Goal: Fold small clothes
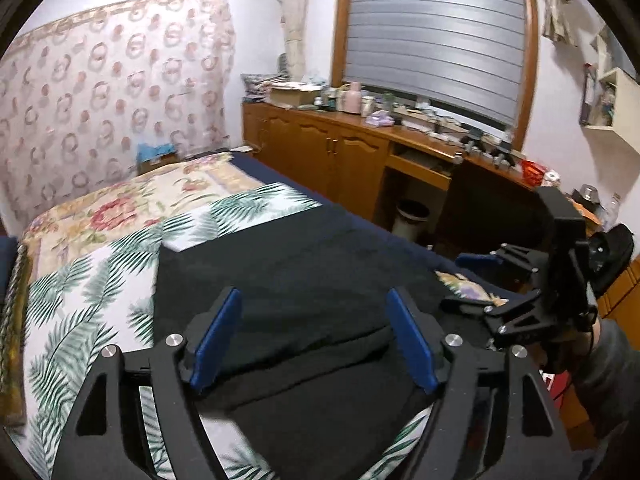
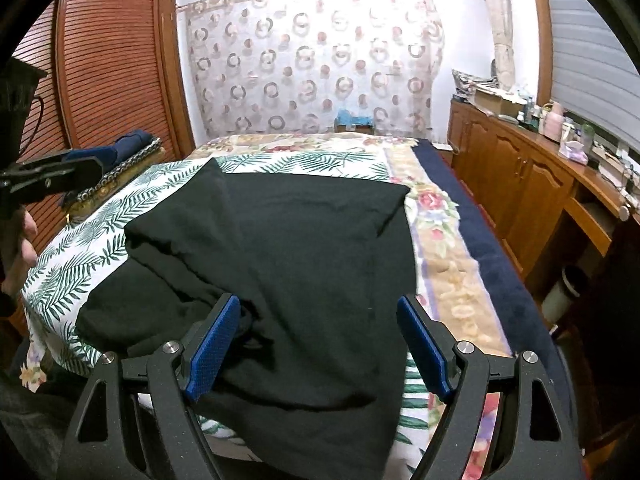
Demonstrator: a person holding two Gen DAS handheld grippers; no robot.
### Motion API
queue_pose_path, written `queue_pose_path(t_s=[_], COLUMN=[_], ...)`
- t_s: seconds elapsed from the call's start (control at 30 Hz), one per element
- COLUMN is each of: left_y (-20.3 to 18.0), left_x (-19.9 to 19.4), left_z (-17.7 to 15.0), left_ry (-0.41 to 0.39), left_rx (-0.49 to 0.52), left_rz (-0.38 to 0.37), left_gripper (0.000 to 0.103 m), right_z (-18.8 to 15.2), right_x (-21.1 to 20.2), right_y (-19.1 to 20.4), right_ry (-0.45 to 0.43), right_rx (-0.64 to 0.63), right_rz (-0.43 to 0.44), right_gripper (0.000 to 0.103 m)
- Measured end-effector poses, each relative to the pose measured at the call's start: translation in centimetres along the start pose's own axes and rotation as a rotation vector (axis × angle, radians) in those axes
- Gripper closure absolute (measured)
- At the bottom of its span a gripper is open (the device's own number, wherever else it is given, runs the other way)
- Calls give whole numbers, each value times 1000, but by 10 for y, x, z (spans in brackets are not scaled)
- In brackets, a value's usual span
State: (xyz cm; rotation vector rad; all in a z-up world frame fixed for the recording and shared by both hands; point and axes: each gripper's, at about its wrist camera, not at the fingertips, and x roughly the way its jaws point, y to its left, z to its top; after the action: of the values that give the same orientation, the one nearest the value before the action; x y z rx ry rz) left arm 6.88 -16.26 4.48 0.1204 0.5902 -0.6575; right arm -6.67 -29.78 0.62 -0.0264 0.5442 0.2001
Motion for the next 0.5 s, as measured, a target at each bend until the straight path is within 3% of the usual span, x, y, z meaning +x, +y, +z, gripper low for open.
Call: queue_pose_path(t_s=[0.23, 0.5], left_y=[38, 67], left_x=[-4, -8], left_z=[-27, -53], left_ry=[21, 45], left_rx=[-62, -118], left_rz=[102, 166], left_gripper=[27, 27], right_z=[13, 22], right_x=[18, 47], right_y=[7, 6], right_ry=[30, 106], right_rx=[-42, -67], right_rz=[30, 111], right_gripper=[21, 21])
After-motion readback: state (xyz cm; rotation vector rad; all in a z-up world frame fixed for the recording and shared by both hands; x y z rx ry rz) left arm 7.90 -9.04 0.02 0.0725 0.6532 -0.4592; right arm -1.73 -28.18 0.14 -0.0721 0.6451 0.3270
